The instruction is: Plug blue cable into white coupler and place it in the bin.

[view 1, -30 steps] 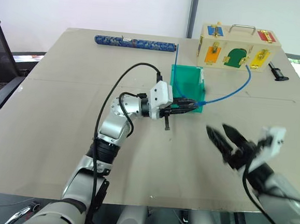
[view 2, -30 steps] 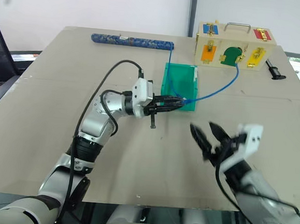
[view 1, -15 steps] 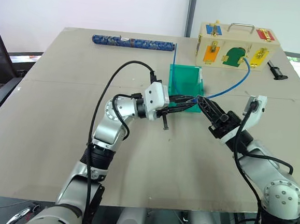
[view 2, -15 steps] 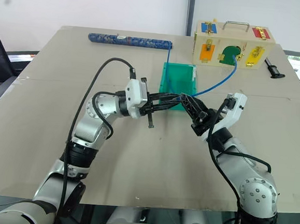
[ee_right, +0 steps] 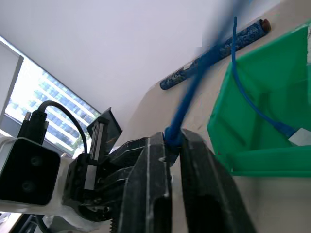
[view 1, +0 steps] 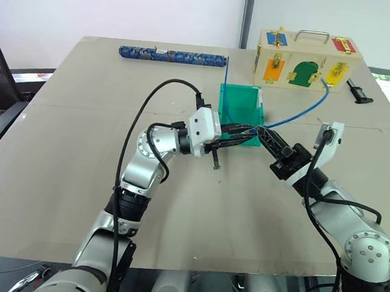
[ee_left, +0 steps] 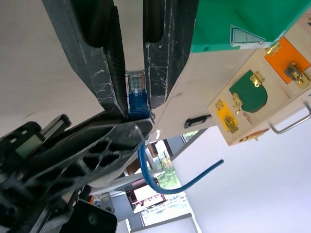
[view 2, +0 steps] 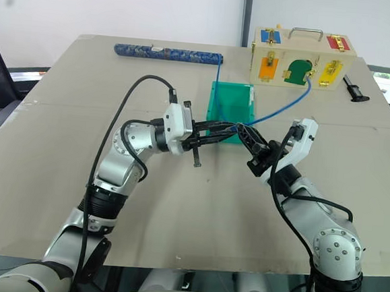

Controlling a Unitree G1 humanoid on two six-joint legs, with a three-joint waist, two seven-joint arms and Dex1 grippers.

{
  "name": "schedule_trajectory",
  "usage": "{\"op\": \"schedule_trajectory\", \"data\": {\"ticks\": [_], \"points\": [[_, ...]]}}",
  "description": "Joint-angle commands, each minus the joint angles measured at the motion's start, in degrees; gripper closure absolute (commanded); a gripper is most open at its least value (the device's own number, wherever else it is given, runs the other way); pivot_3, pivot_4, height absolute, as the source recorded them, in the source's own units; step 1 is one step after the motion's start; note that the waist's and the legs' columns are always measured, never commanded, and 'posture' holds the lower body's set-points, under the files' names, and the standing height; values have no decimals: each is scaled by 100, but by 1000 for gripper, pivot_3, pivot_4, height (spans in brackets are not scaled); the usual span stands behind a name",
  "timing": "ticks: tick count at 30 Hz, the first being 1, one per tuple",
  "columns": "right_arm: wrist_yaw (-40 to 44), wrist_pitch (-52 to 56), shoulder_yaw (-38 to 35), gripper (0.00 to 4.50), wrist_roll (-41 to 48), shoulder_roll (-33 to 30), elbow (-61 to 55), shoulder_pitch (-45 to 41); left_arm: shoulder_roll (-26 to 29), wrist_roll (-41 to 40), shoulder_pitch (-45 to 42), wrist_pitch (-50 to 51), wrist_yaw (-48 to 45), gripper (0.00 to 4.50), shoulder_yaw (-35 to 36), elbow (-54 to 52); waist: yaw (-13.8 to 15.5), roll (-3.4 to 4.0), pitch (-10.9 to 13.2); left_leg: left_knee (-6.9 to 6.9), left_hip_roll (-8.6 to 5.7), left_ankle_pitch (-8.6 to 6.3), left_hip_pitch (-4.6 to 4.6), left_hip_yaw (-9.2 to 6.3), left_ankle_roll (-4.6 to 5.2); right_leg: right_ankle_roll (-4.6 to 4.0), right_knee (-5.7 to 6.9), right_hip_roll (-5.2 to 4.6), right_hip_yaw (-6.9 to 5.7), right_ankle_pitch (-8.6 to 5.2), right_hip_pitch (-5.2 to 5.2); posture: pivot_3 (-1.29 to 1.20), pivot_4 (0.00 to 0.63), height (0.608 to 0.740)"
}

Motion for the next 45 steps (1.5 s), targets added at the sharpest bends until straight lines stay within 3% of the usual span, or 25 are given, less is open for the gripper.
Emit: {"op": "schedule_trajectory", "data": {"ticks": [1,4,12,17,23,38,45], "points": [[-4,-39,-22,4448,151,-64,-188,-57,-56,49,123,-356,-34,4500,-111,-103,0,0,0,0,0,0,1,0,0,0,0,0,0,0,0,0,150,740],[11,-26,-28,4448,197,-133,-203,-46,-95,45,182,-456,6,4500,-99,-41,3,0,0,0,1,0,0,0,0,0,0,0,0,0,0,0,150,740],[213,18,-218,4500,393,-570,-138,26,547,-964,255,1859,197,925,626,-487,-36,1,1,0,3,0,0,-2,0,1,2,3,-1,-1,-2,0,150,740],[431,-36,-402,4500,440,-795,13,66,1413,-1143,513,2535,-25,925,1124,-202,-98,2,2,-8,6,0,3,-2,0,0,3,6,-1,-2,-4,0,150,740],[665,-49,-442,4500,414,-833,128,25,2099,-680,340,2044,-596,925,1139,1147,-97,3,3,-8,4,0,2,0,0,0,-2,4,-1,-2,-4,0,150,740],[473,-192,-508,4500,345,-847,-271,319,1796,433,-452,593,-1004,925,579,3285,-2,3,3,-10,4,-1,-6,1,0,0,-9,1,-1,-1,-9,0,150,740],[368,-242,-569,4500,360,-929,-438,431,1638,552,-564,216,-1284,3970,530,3732,-3,2,3,-10,4,-1,-6,1,1,0,-6,0,-1,0,-9,0,150,740]]}}
